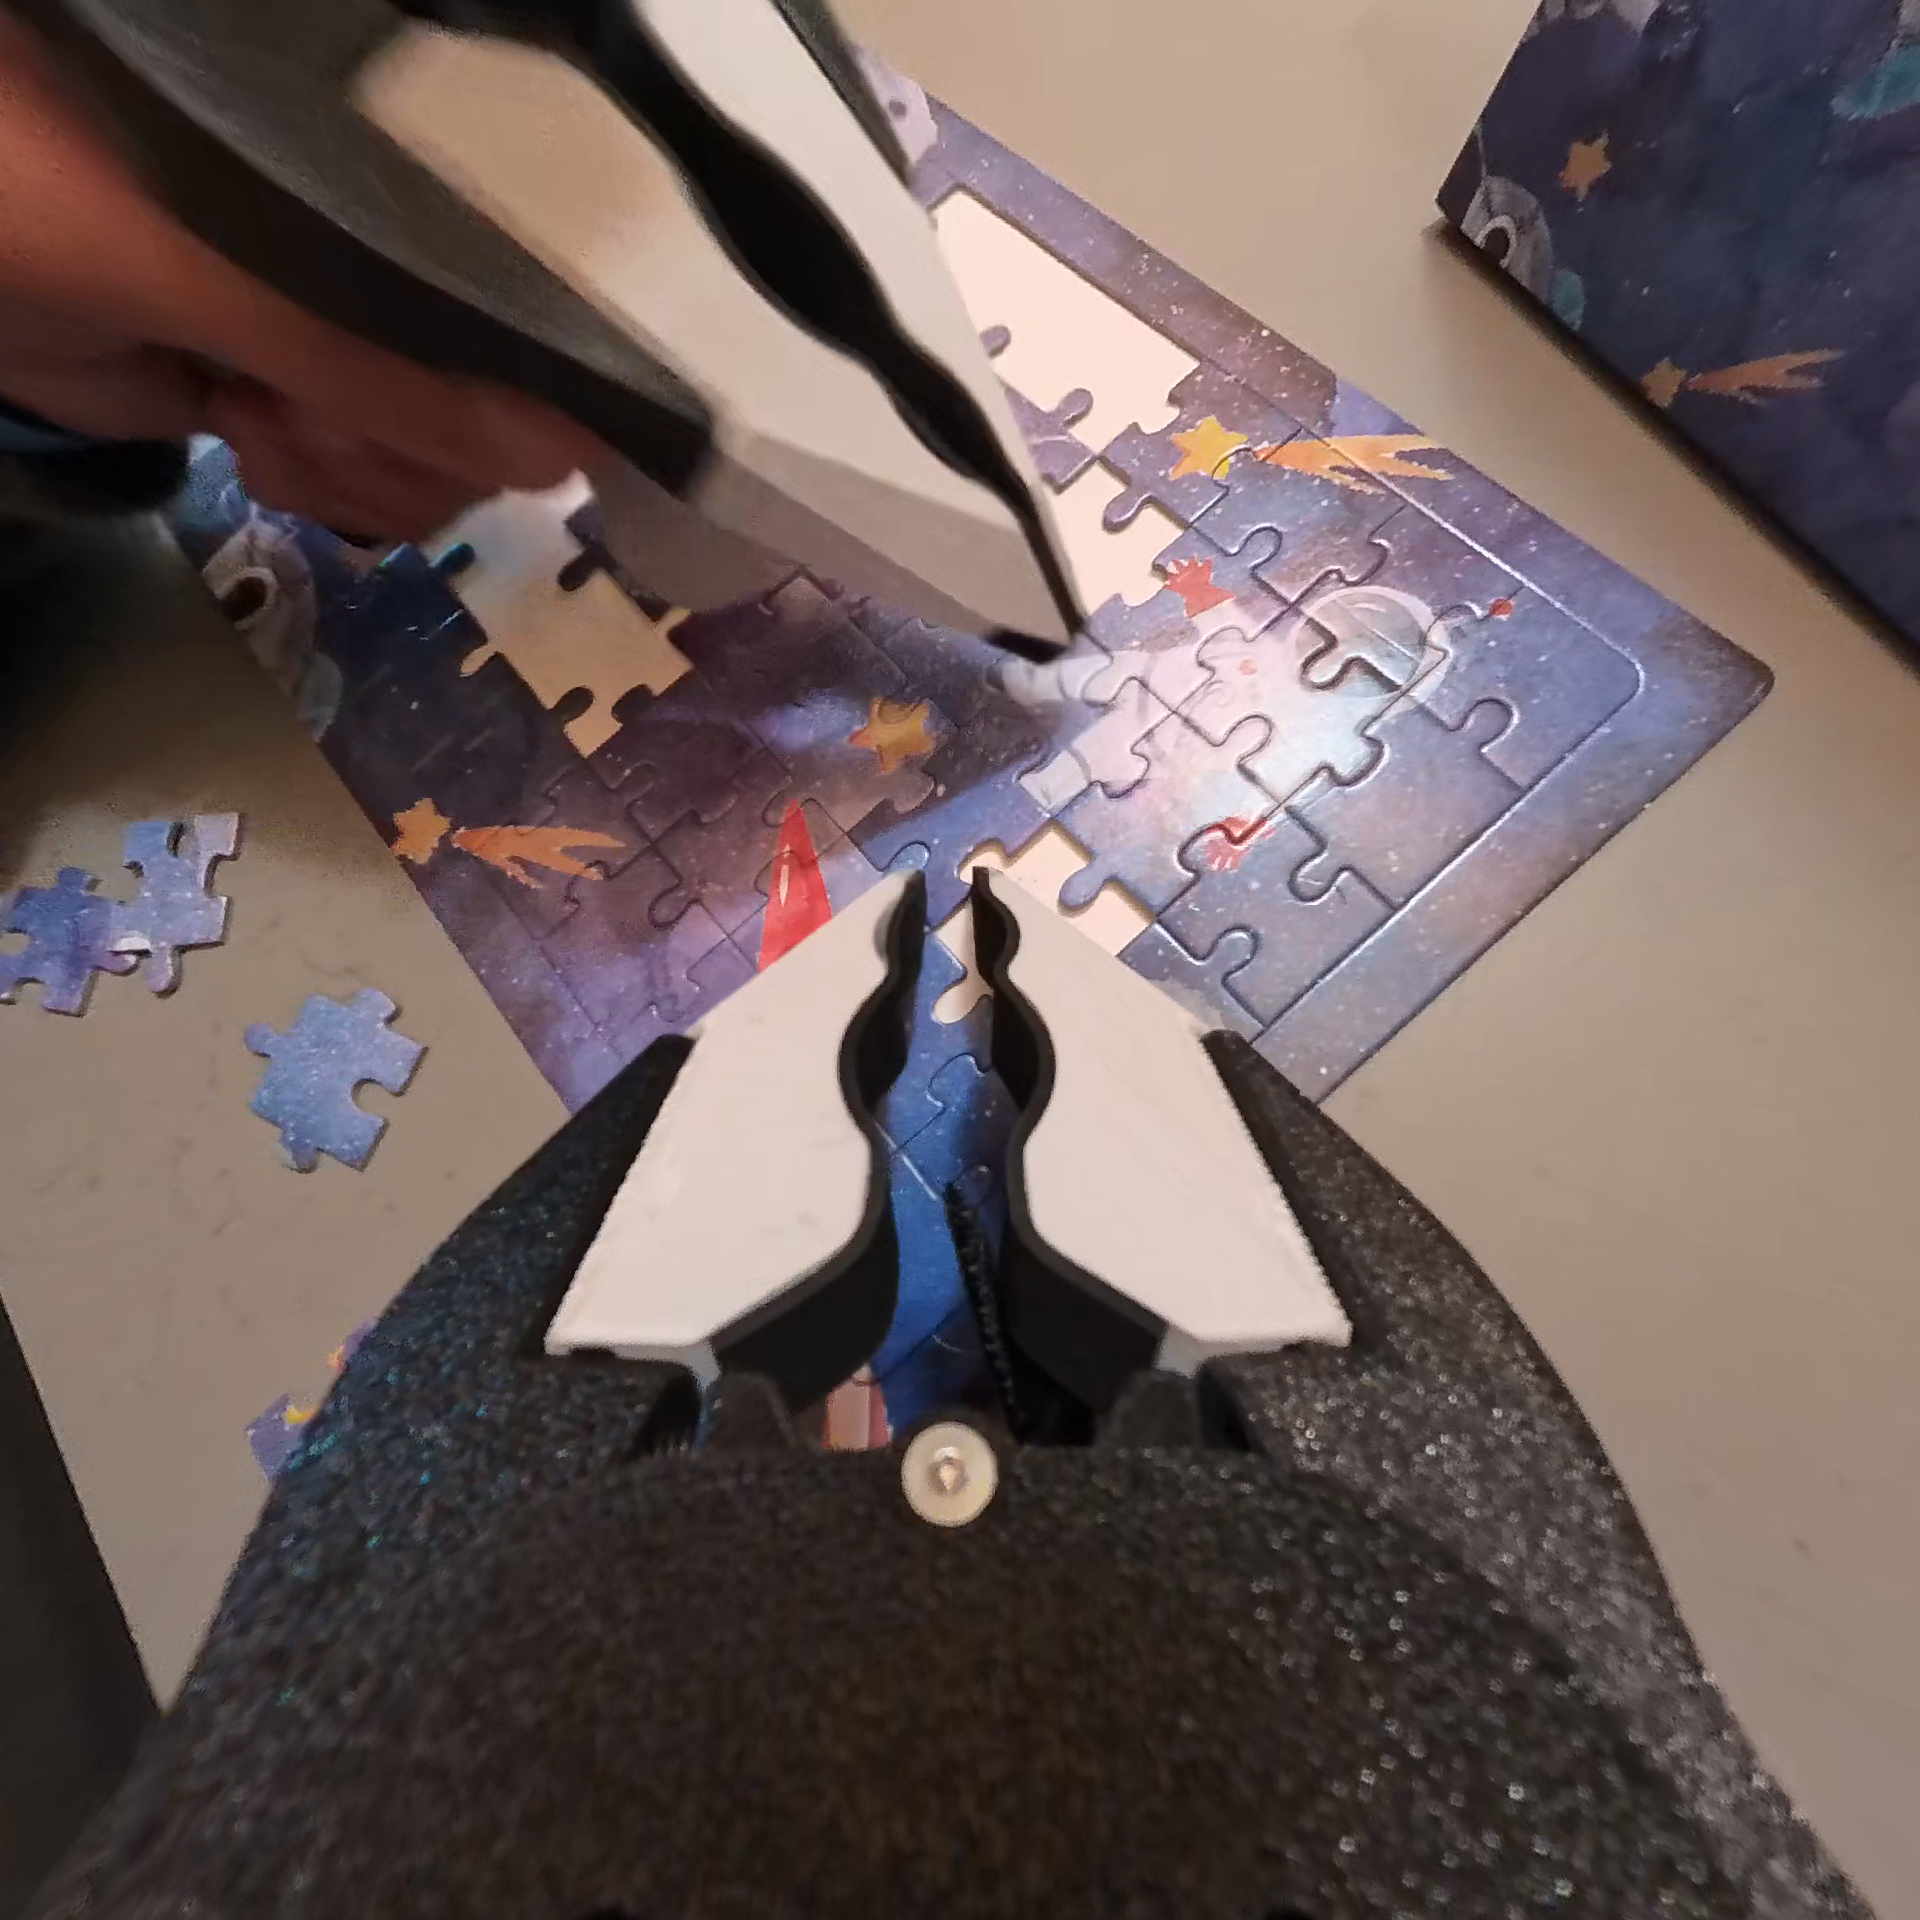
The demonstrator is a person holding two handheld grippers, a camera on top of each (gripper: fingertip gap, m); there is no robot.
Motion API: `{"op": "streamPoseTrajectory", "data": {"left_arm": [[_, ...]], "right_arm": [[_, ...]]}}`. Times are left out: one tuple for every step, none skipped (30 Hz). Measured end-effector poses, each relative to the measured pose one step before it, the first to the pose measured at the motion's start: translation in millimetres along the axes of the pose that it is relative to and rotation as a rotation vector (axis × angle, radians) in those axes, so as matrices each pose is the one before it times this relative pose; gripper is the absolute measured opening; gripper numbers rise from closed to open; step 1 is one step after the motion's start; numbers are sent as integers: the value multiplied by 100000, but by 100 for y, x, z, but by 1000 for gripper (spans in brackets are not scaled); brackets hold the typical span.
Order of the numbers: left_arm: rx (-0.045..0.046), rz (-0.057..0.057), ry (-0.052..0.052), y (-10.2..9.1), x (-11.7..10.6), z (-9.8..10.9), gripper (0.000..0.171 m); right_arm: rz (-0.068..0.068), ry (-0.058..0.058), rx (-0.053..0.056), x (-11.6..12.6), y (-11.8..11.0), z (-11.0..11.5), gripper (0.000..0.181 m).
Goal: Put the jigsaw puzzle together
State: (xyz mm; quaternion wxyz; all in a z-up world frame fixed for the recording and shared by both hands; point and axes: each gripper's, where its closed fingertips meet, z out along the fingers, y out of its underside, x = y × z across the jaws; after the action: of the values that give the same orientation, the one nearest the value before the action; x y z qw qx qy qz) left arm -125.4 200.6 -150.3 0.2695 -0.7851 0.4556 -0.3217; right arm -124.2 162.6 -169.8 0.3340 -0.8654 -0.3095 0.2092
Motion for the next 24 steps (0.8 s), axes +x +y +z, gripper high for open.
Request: {"op": "streamPoseTrajectory", "data": {"left_arm": [[2502, 1424, 2412, -401, 879, -1188, 0], [-1941, 973, 3168, 339, 1042, -806, 0], [-4357, 1850, 2585, 917, 981, -236, 0], [-4004, 1284, 1015, 1007, 649, 275, 0], [-3288, -635, 2204, 969, 679, 557, 0], [-3381, -1248, 3846, 956, 840, 683, 0], [-2345, -197, 149, 743, 198, 603, 0], [2574, -248, -1087, -175, -35, 77, 0], [-581, -746, 7, 68, -9, -2, 0], [-628, 893, -640, 31, -21, 24, 0], [-361, 1723, -1174, 3, -5, 27, 0], [-237, 1417, -1091, 24, 0, 12, 0], [-160, 904, -710, 26, -3, -8, 0], [-117, 330, -222, 15, 0, 0, 0], [-104, 161, -96, -8, -5, -8, 0], [-113, 641, -338, 12, -5, 0, 0], [-65, 806, -422, 6, 14, 4, 0], [-9, 335, -166, -4, -2, -8, 0], [118, 137, 171, 4, 7, -12, 0], [245, -12, 352, 3, 5, -17, 0], [67, -393, 273, -4, 0, -10, 0], [-15, 2, 2, -15, -4, -2, 0], [112, 302, -113, -14, 6, -6, 0], [193, 241, -20, -26, 2, -7, 0]], "right_arm": [[93, -159, 38, 7, -8, 12, 8], [537, -351, 65, 1, 3, 1, 8], [471, -408, 149, -4, -6, -11, 7], [1193, -522, 120, 3, 0, -6, 7], [1641, -670, -21, 19, -13, -4, 7], [1629, -803, 81, -3, -45, -12, 6], [2537, -1553, 468, -86, -106, -2, 5], [2684, -966, 120, 67, -37, 2, 4], [2643, -1391, 412, -21, -47, -14, 4], [2550, -1529, 113, -6, -5, -18, 4], [2916, -1555, -213, 31, 60, 26, 4], [3131, -1556, 345, 5, -37, -6, 4], [2341, -1409, 227, -9, -22, -23, 4], [2432, -1787, 525, -64, -69, -32, 4], [4161, -3929, 2364, -280, -380, -209, 3], [5688, -8026, 3610, -823, -640, -304, 2], [6481, -9135, 1965, -1038, -406, -139, 1], [4365, -2791, -495, -141, 64, 130, 1], [-134, 2499, -847, 504, 171, 113, 2], [-2245, 82, 457, -124, -57, -46, 1], [-1696, 88, -677, -188, 39, -37, 1], [-1442, 1527, 42, 69, -22, -22, 1], [-973, 1294, -375, 102, 85, 42, 1], [-401, 209, 242, -5, -19, -3, 1]]}}
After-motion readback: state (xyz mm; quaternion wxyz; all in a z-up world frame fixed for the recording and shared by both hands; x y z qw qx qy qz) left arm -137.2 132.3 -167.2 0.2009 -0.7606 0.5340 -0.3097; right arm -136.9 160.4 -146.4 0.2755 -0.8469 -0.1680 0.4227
